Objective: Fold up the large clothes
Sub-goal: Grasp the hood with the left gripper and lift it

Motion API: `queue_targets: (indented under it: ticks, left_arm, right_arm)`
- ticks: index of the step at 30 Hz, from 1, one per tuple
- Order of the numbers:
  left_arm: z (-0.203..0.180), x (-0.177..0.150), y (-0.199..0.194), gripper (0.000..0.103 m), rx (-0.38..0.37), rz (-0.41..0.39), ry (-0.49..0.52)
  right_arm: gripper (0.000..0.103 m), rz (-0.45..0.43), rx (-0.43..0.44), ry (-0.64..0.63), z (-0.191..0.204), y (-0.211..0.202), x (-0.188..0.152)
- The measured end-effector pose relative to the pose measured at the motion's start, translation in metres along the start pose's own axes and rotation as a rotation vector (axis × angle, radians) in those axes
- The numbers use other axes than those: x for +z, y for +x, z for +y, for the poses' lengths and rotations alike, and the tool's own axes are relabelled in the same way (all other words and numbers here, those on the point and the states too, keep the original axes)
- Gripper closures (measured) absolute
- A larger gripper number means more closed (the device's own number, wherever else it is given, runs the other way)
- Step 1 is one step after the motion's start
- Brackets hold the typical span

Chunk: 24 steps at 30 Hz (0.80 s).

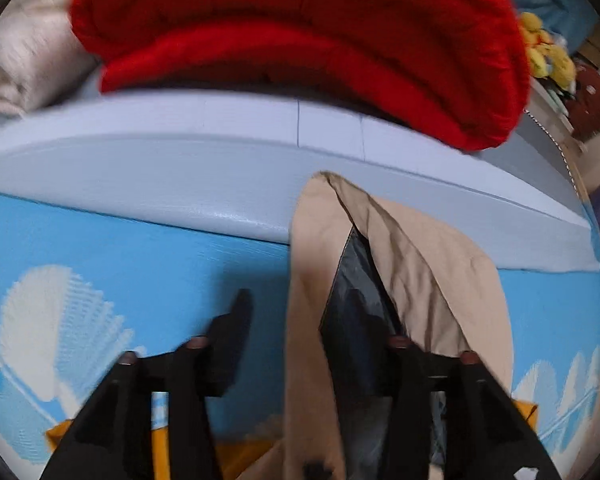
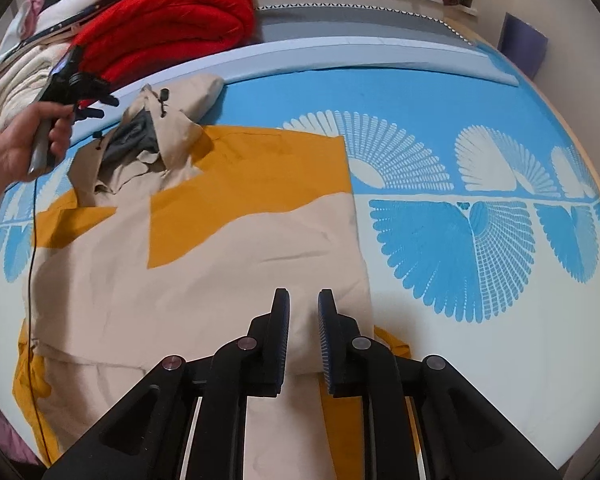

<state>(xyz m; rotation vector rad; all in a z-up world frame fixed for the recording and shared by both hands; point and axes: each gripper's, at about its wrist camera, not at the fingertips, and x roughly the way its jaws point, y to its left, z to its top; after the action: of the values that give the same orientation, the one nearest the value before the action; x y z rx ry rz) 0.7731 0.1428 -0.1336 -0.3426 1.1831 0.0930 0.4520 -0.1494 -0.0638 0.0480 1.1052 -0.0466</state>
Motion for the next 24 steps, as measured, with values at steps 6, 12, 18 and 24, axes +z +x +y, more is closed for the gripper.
queue_targets:
  ticks: [6,12,18,24]
  left_arm:
    - [0.004,0.013,0.034,0.059,-0.006,0.087,-0.093]
    - [-0.013,0.003,0.02,0.102,-0.022,0.102,-0.01]
    - [-0.028,-0.051,-0.091,0.103,-0.113,-0.054,0.179]
    - [-0.027,-0.185,-0.222,0.103,-0.205,-0.242,0.474]
  right_arm:
    - [0.086,0.001,-0.006,-0.007,-0.001,0.005,0.007]
    - [0.086,-0.002,0.001,-0.028,0.003,0.002,0.011]
    - [0.086,-0.055,0.014,-0.04,0.005,-0.02,0.031]
    - [0.086,-0.132,0.061,-0.003,0.004,-0.047,0.051]
